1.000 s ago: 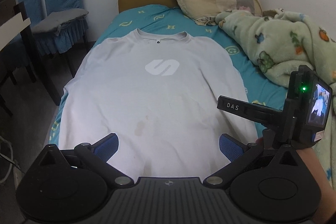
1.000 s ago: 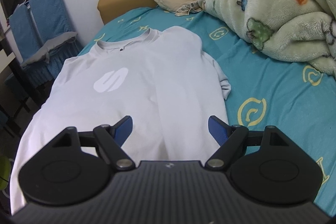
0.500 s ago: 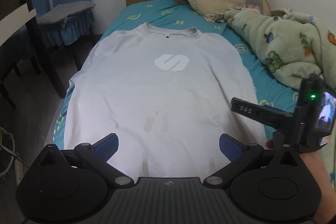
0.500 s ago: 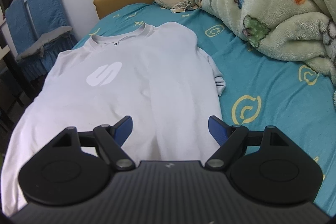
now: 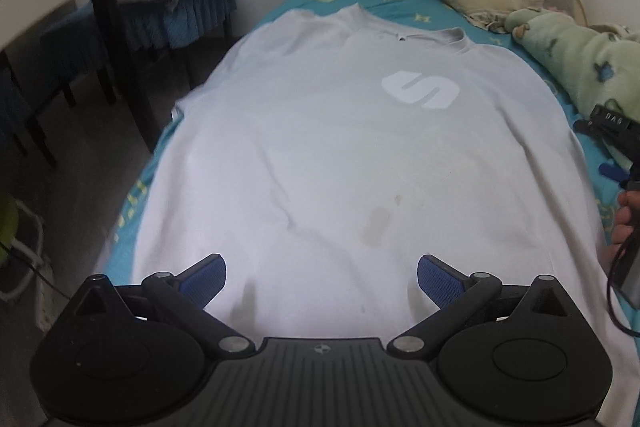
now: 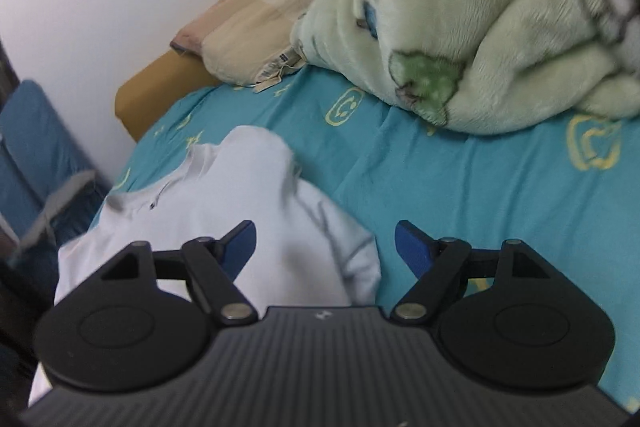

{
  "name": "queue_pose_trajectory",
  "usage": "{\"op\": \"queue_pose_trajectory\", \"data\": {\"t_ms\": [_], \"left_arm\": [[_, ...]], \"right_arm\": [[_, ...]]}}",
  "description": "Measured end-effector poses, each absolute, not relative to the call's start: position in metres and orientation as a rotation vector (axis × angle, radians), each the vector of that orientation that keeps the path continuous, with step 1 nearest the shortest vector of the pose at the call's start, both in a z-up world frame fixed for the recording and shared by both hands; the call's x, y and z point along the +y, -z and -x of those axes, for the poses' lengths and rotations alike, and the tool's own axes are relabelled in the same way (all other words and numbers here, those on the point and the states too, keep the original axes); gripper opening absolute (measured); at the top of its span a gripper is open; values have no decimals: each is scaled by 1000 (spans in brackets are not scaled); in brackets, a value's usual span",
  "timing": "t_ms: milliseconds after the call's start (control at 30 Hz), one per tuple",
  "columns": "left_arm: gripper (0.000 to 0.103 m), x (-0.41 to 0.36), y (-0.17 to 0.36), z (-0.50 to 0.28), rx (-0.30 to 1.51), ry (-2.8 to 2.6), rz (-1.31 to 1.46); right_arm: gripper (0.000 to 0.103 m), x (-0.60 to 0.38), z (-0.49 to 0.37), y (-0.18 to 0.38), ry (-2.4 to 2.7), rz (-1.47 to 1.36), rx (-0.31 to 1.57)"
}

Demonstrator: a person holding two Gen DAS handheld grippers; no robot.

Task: Fold clothes
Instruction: 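Move the right gripper toward the T-shirt sleeve, then grasp the sleeve with the right gripper and fold it over the shirt body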

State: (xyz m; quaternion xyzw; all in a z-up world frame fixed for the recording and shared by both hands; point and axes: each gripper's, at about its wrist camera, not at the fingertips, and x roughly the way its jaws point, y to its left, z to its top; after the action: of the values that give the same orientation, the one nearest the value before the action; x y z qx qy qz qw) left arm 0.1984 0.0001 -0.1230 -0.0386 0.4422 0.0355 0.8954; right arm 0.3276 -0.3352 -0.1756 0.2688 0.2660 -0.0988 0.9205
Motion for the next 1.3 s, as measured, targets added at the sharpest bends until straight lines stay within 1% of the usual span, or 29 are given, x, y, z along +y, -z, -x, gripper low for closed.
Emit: {"op": "queue_pose_trajectory", "data": {"t_ms": [33, 100, 133, 167, 200, 233, 267, 300, 333, 367, 433, 567, 600, 700, 733, 767, 800, 833, 867, 900, 1033, 1133, 1233, 1300], "left_arm": [[103, 3, 129, -201, 925, -78, 97], [102, 4, 130, -204, 910, -79, 127], [102, 4, 130, -204, 894, -76, 137], [102, 3, 129, -205, 877, -78, 141], [102, 3, 129, -206, 866, -88, 138], [102, 2, 129, -207, 861, -97, 134], [102, 2, 130, -208, 858, -107, 134], [102, 2, 130, -208, 855, -117, 134], [102, 1, 130, -207, 853, -122, 131], [102, 1, 131, -206, 850, -127, 128], [102, -1, 131, -205, 842, -123, 125], [102, -2, 126, -199, 799, -132, 119], [102, -2, 125, -199, 791, -136, 121], [102, 1, 124, -197, 771, -143, 129], [102, 1, 125, -197, 772, -143, 135], [102, 2, 126, -196, 772, -141, 141], [102, 2, 126, -195, 771, -139, 145], [102, 3, 127, -195, 770, -137, 149], [102, 2, 127, -194, 768, -135, 149], [102, 2, 128, -193, 767, -132, 148], [102, 1, 130, -192, 759, -130, 137], [102, 0, 134, -193, 759, -131, 142], [102, -4, 137, -195, 752, -119, 149], [102, -8, 140, -196, 744, -108, 143]], "right_arm": [[78, -336, -335, 183, 199, -561, 557], [74, -334, -346, 194, 184, -554, 581], [69, -330, -350, 198, 172, -535, 588], [63, -325, -353, 200, 156, -512, 598], [60, -320, -357, 202, 149, -483, 611], [51, -315, -360, 200, 150, -444, 618], [33, -310, -362, 198, 153, -403, 622], [27, -302, -363, 194, 165, -337, 617], [18, -292, -364, 188, 180, -261, 609], [14, -279, -364, 183, 191, -174, 591], [13, -248, -359, 173, 152, -27, 537], [12, -177, -343, 160, -29, 240, 437], [12, -164, -340, 159, -82, 266, 443], [14, -160, -344, 161, -216, 102, 549], [17, -159, -346, 161, -260, 40, 586], [29, -164, -347, 162, -296, -46, 623], [38, -174, -347, 160, -312, -128, 627], [51, -184, -344, 156, -320, -205, 614], [58, -194, -342, 153, -327, -282, 601], [59, -204, -340, 149, -335, -359, 588], [59, -254, -335, 137, -224, -594, 479], [61, -294, -344, 149, -71, -715, 478], [57, -316, -368, 175, -41, -777, 532], [56, -322, -389, 191, -72, -815, 568]]}}
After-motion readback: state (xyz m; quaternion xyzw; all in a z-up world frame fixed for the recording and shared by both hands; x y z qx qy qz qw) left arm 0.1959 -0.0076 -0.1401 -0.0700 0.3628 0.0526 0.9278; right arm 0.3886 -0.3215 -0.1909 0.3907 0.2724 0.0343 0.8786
